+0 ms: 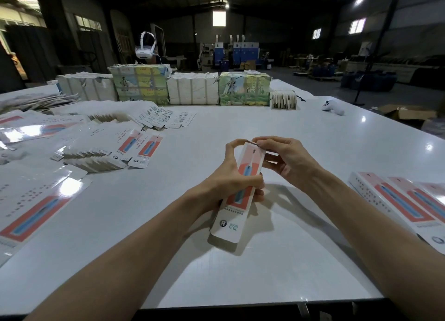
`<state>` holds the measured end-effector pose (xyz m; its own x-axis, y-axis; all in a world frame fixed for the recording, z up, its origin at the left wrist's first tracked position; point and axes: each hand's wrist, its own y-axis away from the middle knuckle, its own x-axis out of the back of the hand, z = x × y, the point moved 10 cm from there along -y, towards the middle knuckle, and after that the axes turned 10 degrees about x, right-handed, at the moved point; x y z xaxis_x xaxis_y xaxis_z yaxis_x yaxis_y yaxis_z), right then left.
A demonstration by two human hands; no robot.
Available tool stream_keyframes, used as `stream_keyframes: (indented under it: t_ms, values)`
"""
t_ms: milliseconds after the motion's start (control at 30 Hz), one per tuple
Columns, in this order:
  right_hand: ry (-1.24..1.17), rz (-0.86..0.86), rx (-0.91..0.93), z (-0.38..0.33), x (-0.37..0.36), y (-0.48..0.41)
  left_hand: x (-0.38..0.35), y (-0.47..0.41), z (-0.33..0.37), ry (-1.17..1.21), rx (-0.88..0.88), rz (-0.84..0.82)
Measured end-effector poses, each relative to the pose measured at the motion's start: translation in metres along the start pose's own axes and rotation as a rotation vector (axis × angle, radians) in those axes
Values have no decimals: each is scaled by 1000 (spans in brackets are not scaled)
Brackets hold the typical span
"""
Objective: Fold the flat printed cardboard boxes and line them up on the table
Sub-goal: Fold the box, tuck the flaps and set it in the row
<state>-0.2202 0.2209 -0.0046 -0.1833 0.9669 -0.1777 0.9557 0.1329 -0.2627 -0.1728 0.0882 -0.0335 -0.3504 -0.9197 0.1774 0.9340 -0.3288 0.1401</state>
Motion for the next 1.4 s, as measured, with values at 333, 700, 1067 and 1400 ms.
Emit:
stream_keyframes:
  t_ms: [333, 700, 1067, 1400]
  values:
    - [16, 53, -32, 0, 4, 3, 0, -1, 5, -93, -73, 30]
    - [-23, -87, 33, -3, -17, 4, 9, -4, -1, 87, -16, 39]
    - [56, -97, 135, -6, -23, 8, 15, -8, -14, 218, 44, 47]
    - [385, -22, 228, -8, -27, 14, 11, -3, -4, 439, 26, 66]
